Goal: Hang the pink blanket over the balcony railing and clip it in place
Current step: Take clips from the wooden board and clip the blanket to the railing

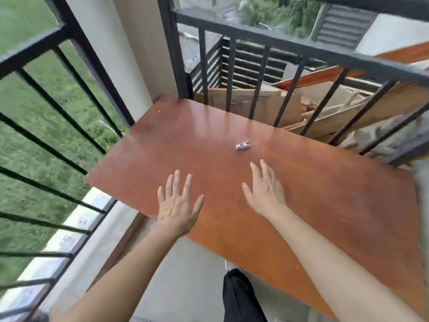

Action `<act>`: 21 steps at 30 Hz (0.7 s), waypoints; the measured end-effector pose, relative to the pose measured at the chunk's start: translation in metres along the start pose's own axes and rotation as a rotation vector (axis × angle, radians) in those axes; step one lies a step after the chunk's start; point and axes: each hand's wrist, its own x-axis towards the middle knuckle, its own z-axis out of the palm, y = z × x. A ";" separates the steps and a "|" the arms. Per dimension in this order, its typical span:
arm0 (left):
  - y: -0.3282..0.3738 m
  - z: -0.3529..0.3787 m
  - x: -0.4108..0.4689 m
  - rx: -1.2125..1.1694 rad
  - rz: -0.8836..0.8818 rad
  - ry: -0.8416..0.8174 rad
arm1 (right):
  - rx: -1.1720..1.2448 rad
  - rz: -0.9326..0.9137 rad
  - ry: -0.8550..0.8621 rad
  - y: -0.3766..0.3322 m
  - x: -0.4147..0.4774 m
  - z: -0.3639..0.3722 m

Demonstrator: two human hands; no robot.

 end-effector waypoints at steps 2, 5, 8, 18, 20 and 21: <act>0.005 0.027 0.029 0.010 -0.053 -0.098 | 0.000 -0.010 -0.076 0.011 0.049 0.015; 0.015 0.067 0.059 0.002 -0.111 -0.206 | -0.012 -0.057 -0.140 0.026 0.113 0.042; 0.023 0.100 0.071 -0.002 -0.157 -0.310 | -0.031 -0.056 -0.187 0.035 0.161 0.067; 0.024 0.144 0.068 0.000 -0.232 -0.473 | -0.059 -0.198 -0.249 0.052 0.238 0.112; 0.023 0.142 0.068 -0.006 -0.231 -0.480 | -0.017 -0.228 -0.216 0.053 0.232 0.111; 0.022 0.140 0.068 -0.010 -0.229 -0.489 | -0.018 -0.242 -0.219 0.054 0.226 0.110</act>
